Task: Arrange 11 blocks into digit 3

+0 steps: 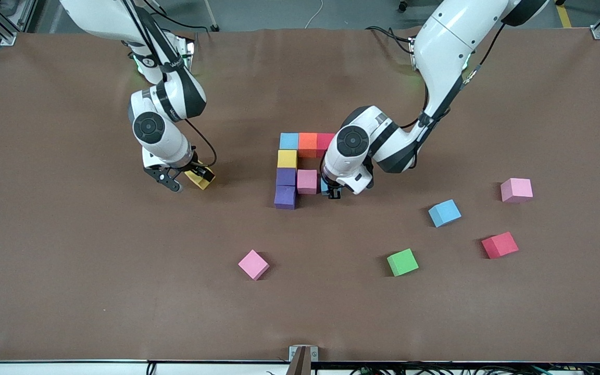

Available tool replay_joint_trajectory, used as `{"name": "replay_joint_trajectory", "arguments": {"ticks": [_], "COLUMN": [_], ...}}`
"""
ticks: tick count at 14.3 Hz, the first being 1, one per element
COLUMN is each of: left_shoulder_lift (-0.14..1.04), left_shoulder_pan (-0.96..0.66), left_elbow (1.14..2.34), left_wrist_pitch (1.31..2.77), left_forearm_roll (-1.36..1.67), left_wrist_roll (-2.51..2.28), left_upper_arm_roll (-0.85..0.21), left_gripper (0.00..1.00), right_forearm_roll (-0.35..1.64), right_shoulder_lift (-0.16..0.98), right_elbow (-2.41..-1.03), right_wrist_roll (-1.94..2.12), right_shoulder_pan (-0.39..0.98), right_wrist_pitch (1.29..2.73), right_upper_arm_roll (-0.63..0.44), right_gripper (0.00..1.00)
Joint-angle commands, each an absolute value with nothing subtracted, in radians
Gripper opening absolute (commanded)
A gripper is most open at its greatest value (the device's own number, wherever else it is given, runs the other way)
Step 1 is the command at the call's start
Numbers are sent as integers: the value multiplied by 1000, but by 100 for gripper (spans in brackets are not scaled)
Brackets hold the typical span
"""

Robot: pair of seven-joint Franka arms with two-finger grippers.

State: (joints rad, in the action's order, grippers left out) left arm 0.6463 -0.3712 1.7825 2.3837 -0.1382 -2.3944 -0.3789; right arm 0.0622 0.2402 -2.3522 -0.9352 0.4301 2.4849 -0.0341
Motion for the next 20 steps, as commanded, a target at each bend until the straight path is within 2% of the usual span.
{"name": "replay_joint_trajectory", "arguments": {"ticks": [1,8,17,18,19,20], "left_shoulder_lift": [637,650,653,653,653,655], "left_shoulder_pan": [-374,-374,-376,-376,-376,-376], "left_elbow": [1802,1802,1812,1810,1810,1810], "left_wrist_pitch": [2408,2448,2447,2447,2448,2448], "left_forearm_roll": [-132,-130,-130,-130,-130,-130], "left_wrist_roll": [-2384,-2382,-2387,-2387,-2387,-2387], "left_upper_arm_roll": [-380,-380,-393,-393,-393,-393], "left_gripper": [16,17,23,23,23,24], "right_forearm_roll": [69,69,64,64,64,64], "right_shoulder_lift": [207,216,261,259,259,259], "right_elbow": [-2390,-2390,-2388,-2387,-2385,-2384], "right_wrist_roll": [-954,-954,-954,-954,-953,-953], "right_shoulder_pan": [437,434,428,426,426,426], "right_wrist_pitch": [2510,2516,2565,2565,2565,2563], "right_upper_arm_roll": [-34,-35,-37,-37,-37,-35], "right_gripper": [100,98,96,91,78,59]}}
